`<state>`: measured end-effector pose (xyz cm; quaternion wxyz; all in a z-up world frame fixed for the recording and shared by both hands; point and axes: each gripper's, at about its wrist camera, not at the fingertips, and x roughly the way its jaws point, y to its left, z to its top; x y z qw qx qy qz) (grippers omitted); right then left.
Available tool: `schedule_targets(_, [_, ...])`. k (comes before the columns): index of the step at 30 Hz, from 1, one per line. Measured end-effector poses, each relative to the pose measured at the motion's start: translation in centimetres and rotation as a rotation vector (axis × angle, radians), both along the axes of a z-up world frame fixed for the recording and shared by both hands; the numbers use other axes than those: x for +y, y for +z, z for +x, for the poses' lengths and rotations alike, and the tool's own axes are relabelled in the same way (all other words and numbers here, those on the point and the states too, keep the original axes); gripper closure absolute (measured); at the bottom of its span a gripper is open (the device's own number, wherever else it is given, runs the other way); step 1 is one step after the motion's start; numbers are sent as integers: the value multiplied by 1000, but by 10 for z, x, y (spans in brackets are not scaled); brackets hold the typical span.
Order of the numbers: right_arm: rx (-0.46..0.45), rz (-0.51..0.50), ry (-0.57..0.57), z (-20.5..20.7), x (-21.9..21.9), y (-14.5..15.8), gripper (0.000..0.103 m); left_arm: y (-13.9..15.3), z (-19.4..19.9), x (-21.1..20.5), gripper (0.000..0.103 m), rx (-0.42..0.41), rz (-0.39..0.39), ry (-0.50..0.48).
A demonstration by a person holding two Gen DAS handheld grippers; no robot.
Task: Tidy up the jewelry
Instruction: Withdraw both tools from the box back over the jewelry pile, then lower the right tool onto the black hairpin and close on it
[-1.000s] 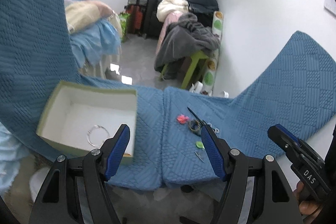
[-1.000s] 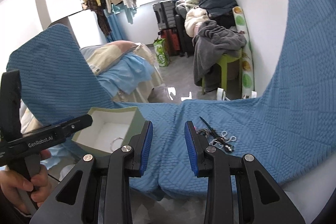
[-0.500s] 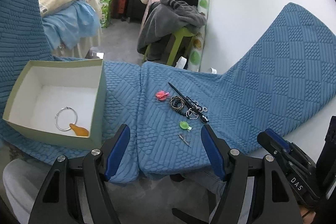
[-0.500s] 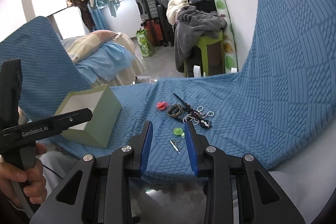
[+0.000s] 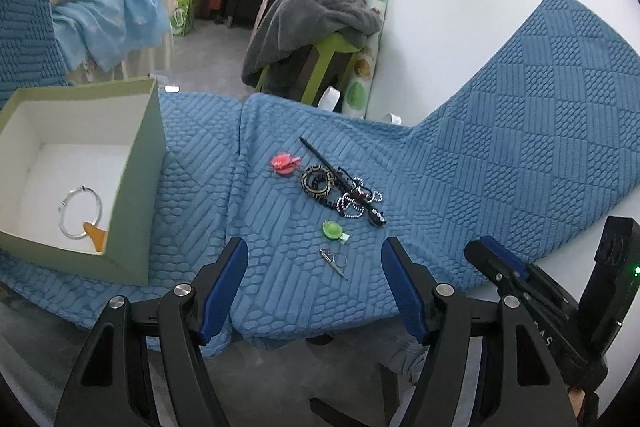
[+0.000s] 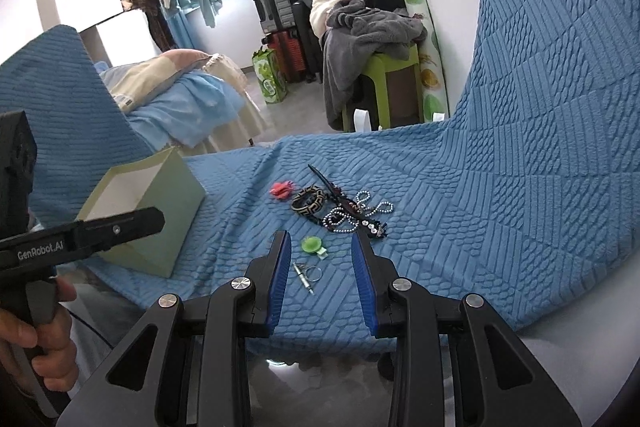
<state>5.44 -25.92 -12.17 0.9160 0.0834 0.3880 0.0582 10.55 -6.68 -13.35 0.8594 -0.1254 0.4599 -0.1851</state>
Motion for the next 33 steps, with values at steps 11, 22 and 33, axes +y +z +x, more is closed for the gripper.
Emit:
schedule_targets(11, [60, 24, -12, 31, -25, -31, 74, -31, 27, -17, 34, 61, 20, -29])
schedule_targets(22, [118, 55, 10, 69, -48, -59, 74, -72, 59, -33, 34, 138, 50, -73])
schedule_targets(33, [216, 77, 102, 111, -49, -90, 69, -110, 84, -83, 35, 164, 100, -277])
